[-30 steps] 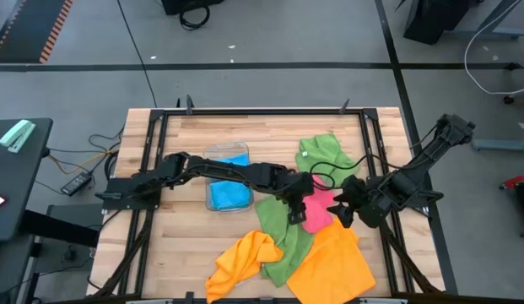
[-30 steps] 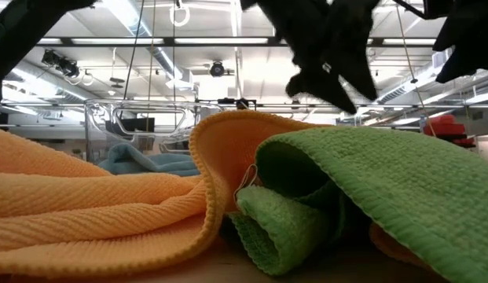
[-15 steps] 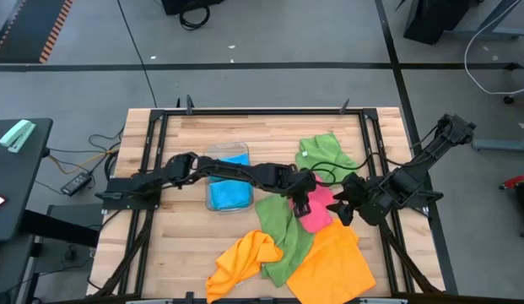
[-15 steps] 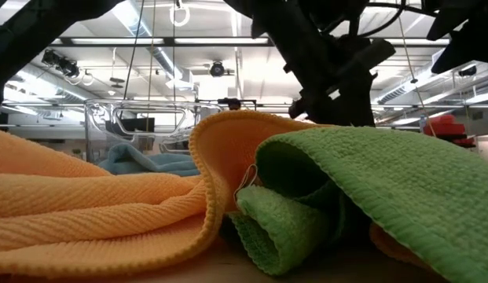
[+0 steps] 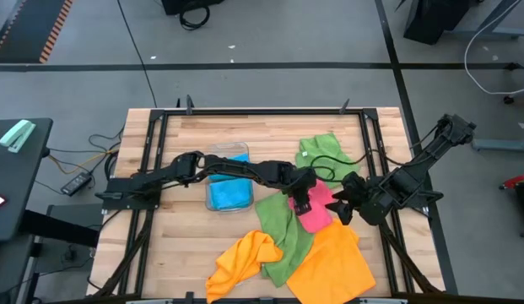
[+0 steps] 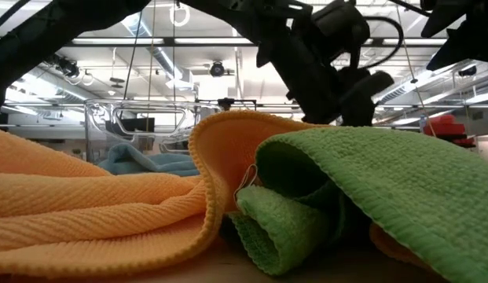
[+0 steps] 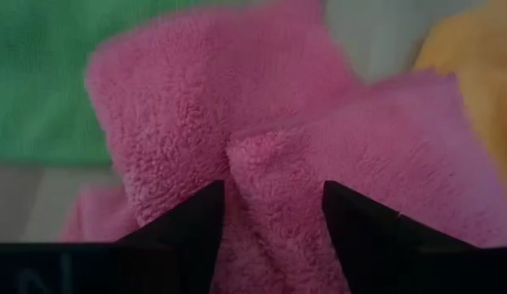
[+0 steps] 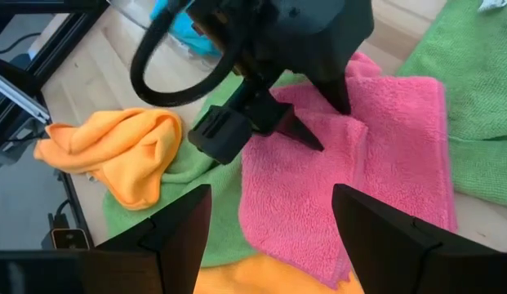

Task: Fold microfiber towels
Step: Fold the top pink towel

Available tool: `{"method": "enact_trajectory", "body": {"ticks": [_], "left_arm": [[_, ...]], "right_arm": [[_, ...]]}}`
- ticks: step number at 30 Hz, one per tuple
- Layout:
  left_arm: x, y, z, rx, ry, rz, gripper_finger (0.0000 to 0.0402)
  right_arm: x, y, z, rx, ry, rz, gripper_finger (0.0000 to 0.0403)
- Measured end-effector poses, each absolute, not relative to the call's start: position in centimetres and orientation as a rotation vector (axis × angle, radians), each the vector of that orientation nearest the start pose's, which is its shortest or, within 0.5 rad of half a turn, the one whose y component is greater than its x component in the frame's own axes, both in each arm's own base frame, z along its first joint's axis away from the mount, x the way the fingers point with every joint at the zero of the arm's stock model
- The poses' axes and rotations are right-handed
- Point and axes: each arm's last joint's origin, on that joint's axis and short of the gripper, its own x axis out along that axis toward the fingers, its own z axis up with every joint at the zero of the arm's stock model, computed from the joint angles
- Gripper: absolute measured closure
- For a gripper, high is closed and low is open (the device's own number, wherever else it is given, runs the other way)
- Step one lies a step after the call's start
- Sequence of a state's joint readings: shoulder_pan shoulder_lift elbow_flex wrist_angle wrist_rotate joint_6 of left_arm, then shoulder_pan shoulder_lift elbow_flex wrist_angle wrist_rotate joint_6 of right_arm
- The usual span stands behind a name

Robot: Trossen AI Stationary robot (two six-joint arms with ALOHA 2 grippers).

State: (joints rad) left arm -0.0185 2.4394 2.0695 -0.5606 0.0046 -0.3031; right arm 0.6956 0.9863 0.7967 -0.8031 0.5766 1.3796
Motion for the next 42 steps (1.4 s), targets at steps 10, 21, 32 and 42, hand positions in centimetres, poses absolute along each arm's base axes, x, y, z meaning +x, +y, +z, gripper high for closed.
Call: {"method": "enact_trajectory", "body": {"ticks": [10, 21, 32, 42], "left_arm": [[52.8, -1.1, 16.1, -0.225, 0.947, 0.097, 0.0269], [52.8, -1.0, 16.1, -0.225, 0.948, 0.097, 0.0392], [51.7, -1.0, 19.9, -0.230, 0.934, 0.098, 0.0394], [50.5, -0.8, 20.8, -0.144, 1.004, 0.126, 0.0392]], "right_arm": [[14.5, 10.1, 25.9, 0.706, 0.694, -0.425, 0.0139], [14.5, 10.1, 25.9, 0.698, 0.696, -0.422, 0.0139], [14.2, 9.8, 26.2, 0.695, 0.695, -0.418, 0.0139], [14.2, 9.8, 26.2, 0.690, 0.680, -0.426, 0.0139]]}}
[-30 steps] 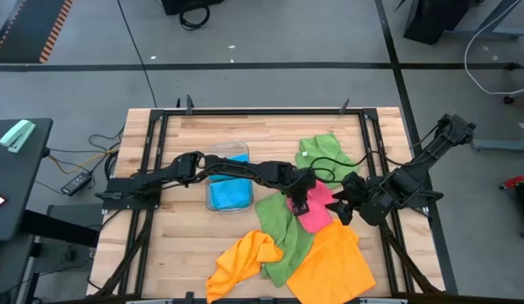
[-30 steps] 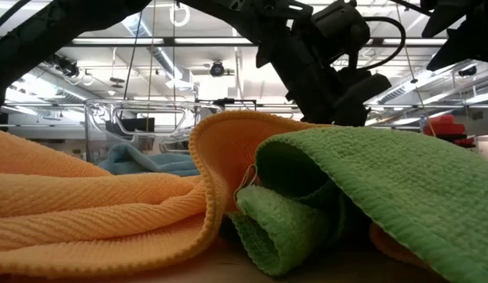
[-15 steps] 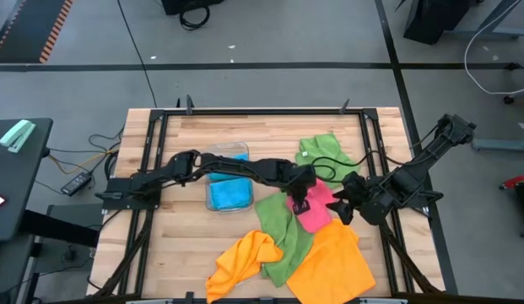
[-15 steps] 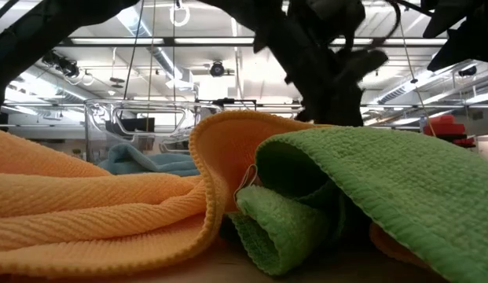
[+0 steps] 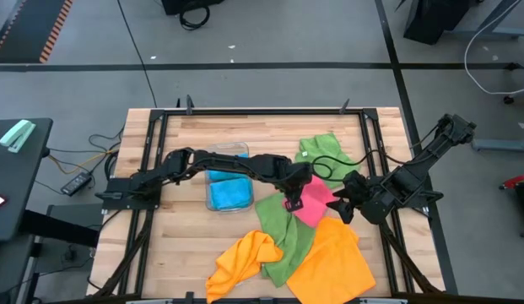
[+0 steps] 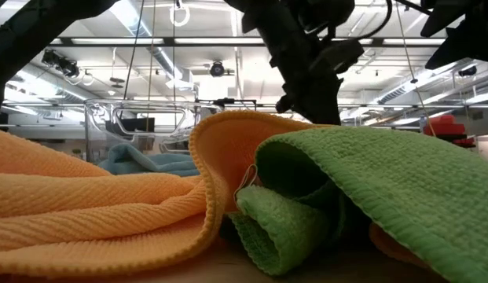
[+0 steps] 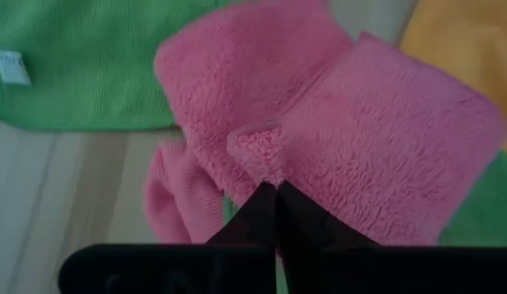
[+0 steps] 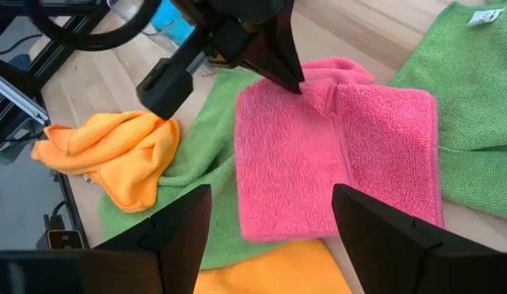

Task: Fold microfiber towels
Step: Fold the top pink towel

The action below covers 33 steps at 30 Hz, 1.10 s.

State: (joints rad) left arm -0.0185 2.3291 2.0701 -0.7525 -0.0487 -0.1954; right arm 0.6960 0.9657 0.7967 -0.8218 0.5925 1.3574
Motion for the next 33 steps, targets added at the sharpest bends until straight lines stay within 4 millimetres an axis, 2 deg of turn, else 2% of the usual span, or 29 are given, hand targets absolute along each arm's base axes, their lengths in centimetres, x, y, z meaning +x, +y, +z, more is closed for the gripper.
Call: {"method": "enact_trajectory", "body": {"ticks": [3, 12, 18, 24, 28, 33], "left_arm": [[50.6, -0.7, 21.0, -0.129, 0.988, 0.117, 0.0390], [50.8, -0.5, 21.1, -0.084, 0.972, 0.093, 0.0348], [50.6, -1.2, 21.2, -0.023, 0.985, 0.053, 0.0264], [49.5, -1.2, 22.5, 0.003, 1.031, 0.040, 0.0194], [48.7, -1.5, 24.0, 0.037, 1.043, 0.016, 0.0187], [48.1, -2.0, 25.5, 0.014, 1.016, -0.063, 0.0210]], "right_arm": [[14.2, 9.8, 26.2, 0.690, 0.678, -0.427, 0.0139], [14.3, 9.8, 26.2, 0.709, 0.671, -0.427, 0.0139], [14.3, 9.8, 26.2, 0.727, 0.677, -0.428, 0.0139], [14.2, 10.0, 26.1, 0.744, 0.727, -0.401, 0.0139], [14.1, 10.0, 26.0, 0.742, 0.755, -0.392, 0.0139], [14.0, 10.1, 26.0, 0.736, 0.785, -0.372, 0.0139]]}}
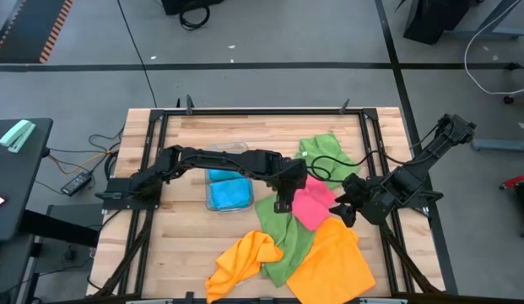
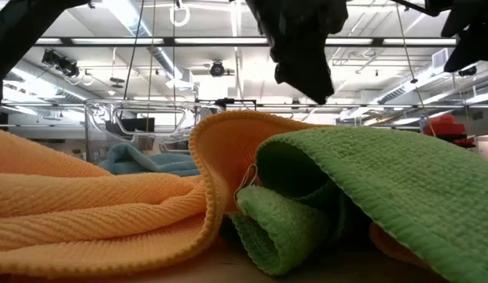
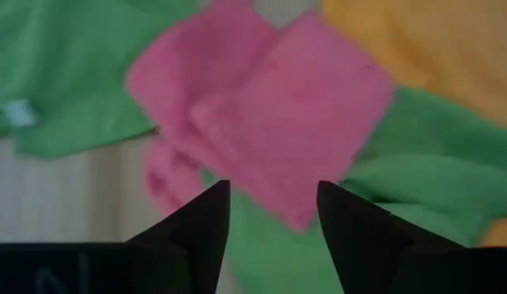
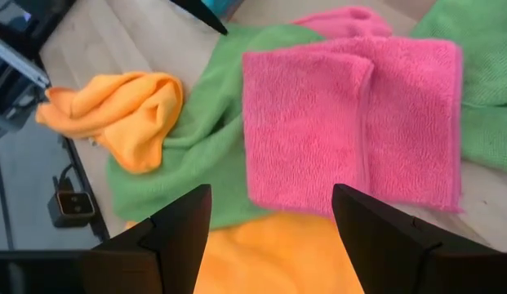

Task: Fold microfiber towels
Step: Fold the top pink towel

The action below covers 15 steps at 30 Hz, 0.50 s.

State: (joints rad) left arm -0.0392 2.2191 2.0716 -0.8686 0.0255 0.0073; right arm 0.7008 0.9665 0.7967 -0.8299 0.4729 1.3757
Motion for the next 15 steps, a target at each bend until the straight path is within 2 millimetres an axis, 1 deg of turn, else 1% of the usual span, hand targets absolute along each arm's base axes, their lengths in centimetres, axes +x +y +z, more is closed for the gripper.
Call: {"method": "enact_trajectory", "body": {"ticks": [5, 15], "left_arm": [[47.97, -2.38, 25.63, -0.080, 1.025, -0.088, 0.0231], [47.91, -2.64, 25.61, -0.084, 1.030, -0.089, 0.0257]], "right_arm": [[13.86, 10.16, 25.89, 0.717, 0.827, -0.347, 0.0139], [13.73, 10.05, 25.76, 0.732, 0.837, -0.374, 0.0139]]}}
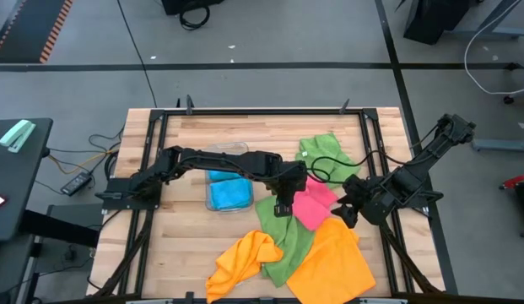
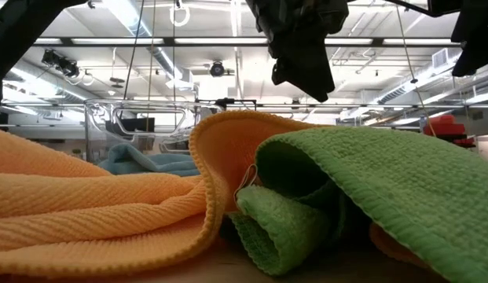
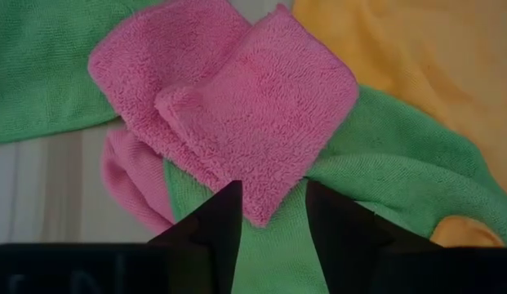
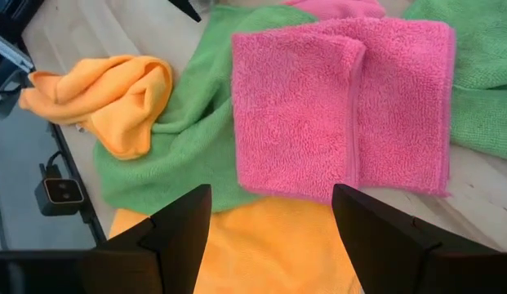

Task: Fold microfiber towels
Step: Fold the top pink towel

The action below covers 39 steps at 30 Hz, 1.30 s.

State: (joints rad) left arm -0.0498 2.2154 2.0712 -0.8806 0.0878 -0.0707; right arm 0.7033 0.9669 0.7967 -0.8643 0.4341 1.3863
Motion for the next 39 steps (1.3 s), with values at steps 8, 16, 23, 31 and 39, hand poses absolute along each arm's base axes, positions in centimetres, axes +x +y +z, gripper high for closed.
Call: {"method": "enact_trajectory", "body": {"ticks": [8, 16, 23, 31, 39], "left_arm": [[47.8, -2.6, 25.6, -0.081, 1.041, -0.090, 0.0269], [47.1, -2.7, 25.2, 0.059, 1.107, -0.233, 0.0269], [46.9, -3.0, 25.2, 0.072, 1.109, -0.354, 0.0288], [46.1, -2.5, 25.5, 0.132, 1.146, -0.402, 0.0293], [45.2, -1.0, 27.3, 0.114, 1.134, -0.375, 0.0311]], "right_arm": [[13.9, 9.9, 25.8, 0.841, 0.741, -0.482, 0.0139], [15.5, 11.2, 24.6, 0.975, 0.715, -0.565, 0.0139], [17.8, 13.3, 23.1, 1.039, 0.718, -0.515, 0.0139], [18.0, 13.6, 23.1, 1.046, 0.757, -0.500, 0.0139], [18.9, 13.2, 27.4, 0.887, 0.793, -0.487, 0.0139]]}}
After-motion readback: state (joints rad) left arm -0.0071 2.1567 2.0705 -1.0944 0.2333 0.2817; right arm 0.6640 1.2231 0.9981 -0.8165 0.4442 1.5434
